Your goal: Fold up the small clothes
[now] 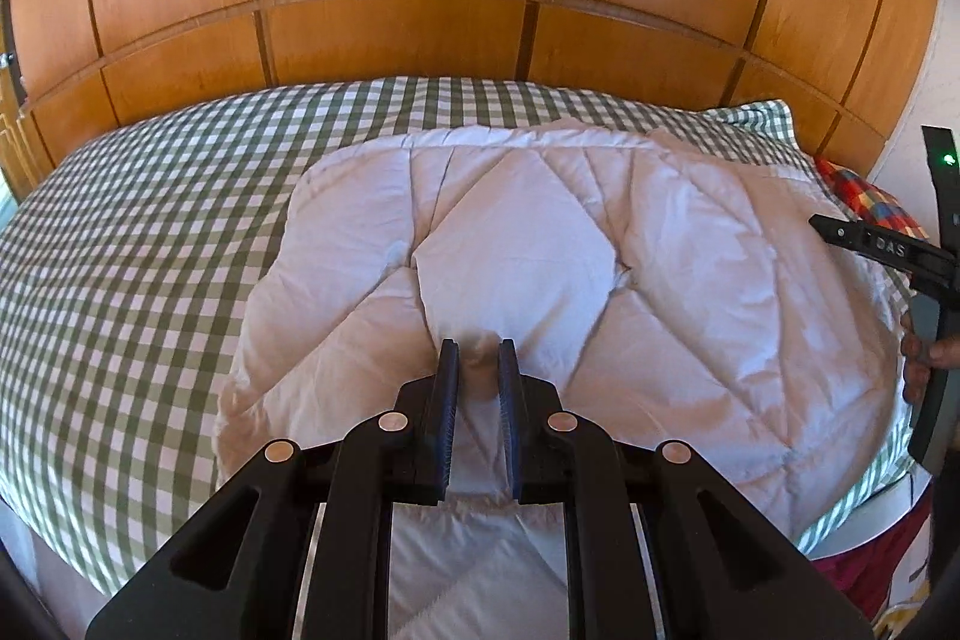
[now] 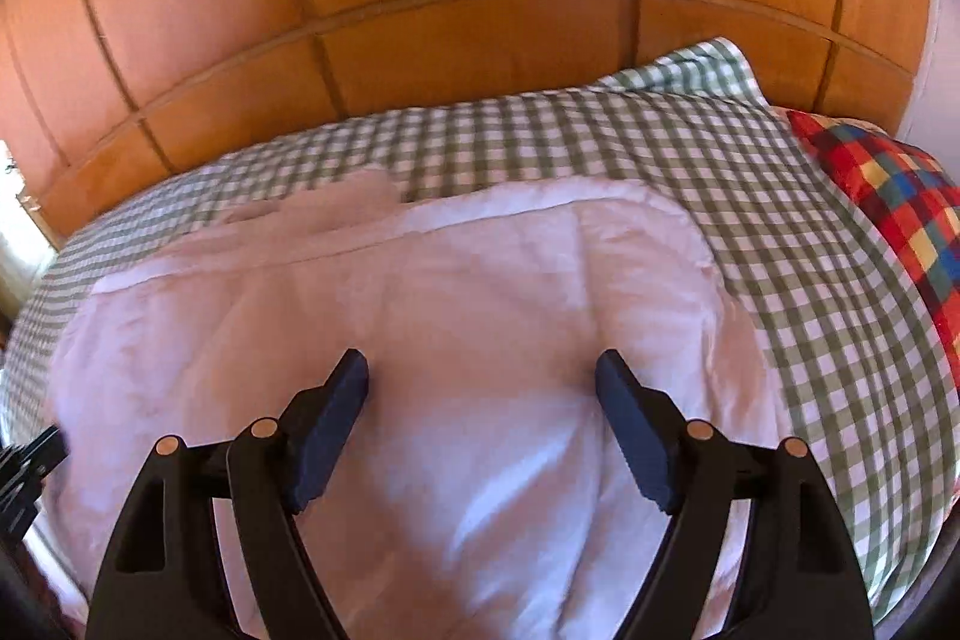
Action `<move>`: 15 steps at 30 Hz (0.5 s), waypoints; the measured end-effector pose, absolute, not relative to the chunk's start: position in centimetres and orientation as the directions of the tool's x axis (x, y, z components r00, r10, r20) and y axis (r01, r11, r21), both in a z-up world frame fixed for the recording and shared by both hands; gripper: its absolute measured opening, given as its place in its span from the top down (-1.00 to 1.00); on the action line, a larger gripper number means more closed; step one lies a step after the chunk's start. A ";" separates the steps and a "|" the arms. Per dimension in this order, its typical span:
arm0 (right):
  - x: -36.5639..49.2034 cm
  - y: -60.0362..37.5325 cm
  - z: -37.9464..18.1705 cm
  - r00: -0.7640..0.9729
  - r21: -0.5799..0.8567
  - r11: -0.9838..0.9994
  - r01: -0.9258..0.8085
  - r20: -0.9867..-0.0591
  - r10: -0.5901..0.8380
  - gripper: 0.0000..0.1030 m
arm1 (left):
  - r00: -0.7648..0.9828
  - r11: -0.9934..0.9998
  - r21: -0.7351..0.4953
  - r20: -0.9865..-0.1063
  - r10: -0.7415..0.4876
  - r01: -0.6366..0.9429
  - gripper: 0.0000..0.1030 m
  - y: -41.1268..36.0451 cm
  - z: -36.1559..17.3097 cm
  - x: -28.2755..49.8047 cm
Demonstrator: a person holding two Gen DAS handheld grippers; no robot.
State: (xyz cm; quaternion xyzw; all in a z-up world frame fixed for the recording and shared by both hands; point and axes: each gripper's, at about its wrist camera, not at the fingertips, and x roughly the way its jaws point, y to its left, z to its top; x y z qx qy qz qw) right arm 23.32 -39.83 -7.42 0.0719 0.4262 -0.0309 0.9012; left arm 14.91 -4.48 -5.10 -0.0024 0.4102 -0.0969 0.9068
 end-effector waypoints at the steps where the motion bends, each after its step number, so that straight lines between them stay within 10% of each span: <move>1: 24.0 -40.3 -8.0 0.624 0.108 0.986 0.127 -0.781 0.005 -0.51 | 0.644 0.982 -0.079 -0.745 -0.172 0.172 0.79 -4.5 -5.4 15.2; 15: 25.8 -40.6 -10.8 0.597 0.098 0.980 0.173 -0.802 -0.025 -0.62 | 0.653 0.962 -0.219 -0.707 -0.271 0.163 0.69 -1.7 -6.1 15.3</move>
